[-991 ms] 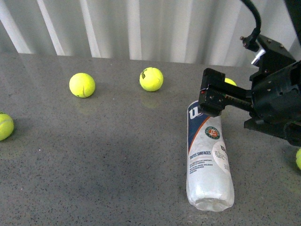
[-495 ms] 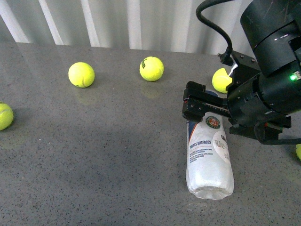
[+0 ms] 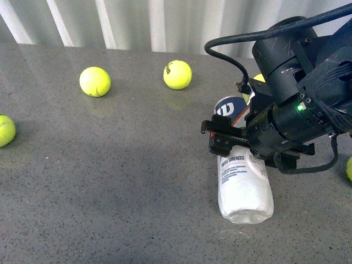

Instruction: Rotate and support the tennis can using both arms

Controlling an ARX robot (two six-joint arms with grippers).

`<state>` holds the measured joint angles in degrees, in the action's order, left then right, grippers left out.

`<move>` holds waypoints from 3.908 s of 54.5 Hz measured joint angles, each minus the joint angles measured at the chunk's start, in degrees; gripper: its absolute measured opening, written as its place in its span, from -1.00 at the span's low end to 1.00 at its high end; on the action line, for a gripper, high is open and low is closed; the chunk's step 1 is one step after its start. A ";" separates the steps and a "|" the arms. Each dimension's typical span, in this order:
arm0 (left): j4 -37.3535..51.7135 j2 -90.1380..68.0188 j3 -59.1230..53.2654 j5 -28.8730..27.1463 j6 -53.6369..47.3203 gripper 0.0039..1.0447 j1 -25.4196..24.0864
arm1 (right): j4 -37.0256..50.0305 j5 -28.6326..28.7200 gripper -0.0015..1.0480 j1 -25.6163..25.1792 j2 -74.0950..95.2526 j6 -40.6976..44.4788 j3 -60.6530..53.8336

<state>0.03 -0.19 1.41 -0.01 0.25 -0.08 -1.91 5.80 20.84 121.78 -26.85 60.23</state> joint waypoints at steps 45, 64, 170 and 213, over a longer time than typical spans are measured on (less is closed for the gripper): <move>0.00 0.00 0.00 0.00 0.00 0.87 0.00 | -15.43 15.10 -0.55 -0.22 -9.07 84.04 5.27; 0.00 0.00 0.00 0.00 0.00 0.87 0.00 | -22.49 11.85 -0.58 1.75 -0.68 100.94 12.15; 0.00 0.00 0.00 0.00 0.00 0.87 0.00 | 15.47 22.45 0.86 -2.89 -31.45 50.12 -6.51; 0.00 0.00 0.00 0.00 0.00 0.87 0.00 | 51.71 -15.93 -0.33 -10.71 -53.05 26.60 -41.94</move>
<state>0.03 -0.19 1.41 -0.01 0.25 -0.08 49.80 -10.13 10.13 68.73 -0.25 18.28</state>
